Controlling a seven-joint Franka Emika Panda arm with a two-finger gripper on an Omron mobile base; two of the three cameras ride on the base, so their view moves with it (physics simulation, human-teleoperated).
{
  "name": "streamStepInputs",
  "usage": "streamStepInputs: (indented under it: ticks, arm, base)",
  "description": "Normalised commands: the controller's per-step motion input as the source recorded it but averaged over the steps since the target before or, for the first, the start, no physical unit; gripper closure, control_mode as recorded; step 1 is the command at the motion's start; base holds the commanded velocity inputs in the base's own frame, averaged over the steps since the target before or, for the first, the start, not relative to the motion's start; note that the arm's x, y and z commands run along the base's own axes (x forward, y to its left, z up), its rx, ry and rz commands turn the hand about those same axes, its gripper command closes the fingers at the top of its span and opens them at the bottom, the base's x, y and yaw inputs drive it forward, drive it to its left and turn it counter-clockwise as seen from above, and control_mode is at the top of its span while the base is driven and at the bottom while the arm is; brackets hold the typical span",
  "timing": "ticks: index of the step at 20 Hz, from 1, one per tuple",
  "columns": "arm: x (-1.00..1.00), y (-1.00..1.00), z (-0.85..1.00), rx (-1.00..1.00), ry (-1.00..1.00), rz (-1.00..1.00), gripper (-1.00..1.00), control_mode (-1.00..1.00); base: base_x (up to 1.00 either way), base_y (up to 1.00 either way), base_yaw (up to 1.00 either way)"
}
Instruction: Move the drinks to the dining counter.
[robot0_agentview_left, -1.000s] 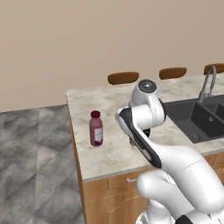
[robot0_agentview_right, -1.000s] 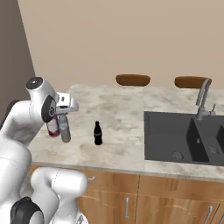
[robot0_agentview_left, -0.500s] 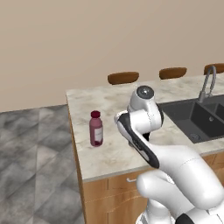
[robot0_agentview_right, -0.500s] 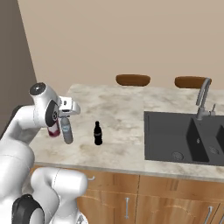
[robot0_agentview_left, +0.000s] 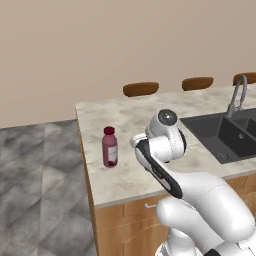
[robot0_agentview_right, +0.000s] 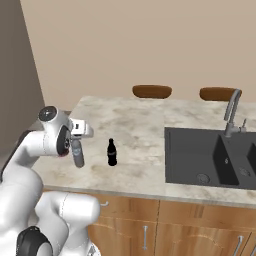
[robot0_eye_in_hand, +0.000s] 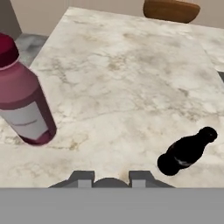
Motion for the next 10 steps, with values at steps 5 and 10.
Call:
streamStepInputs:
  ticks: [5, 10]
  arm:
    - [0.28, 0.0, -0.37, 0.05, -0.02, 0.0, 1.0, -1.0]
    - [0.42, 0.0, -0.4, 0.03, -0.01, 0.0, 1.0, -1.0]
  base:
    - [0.0, 0.0, 0.0]
    - [0.0, 0.0, 0.0]
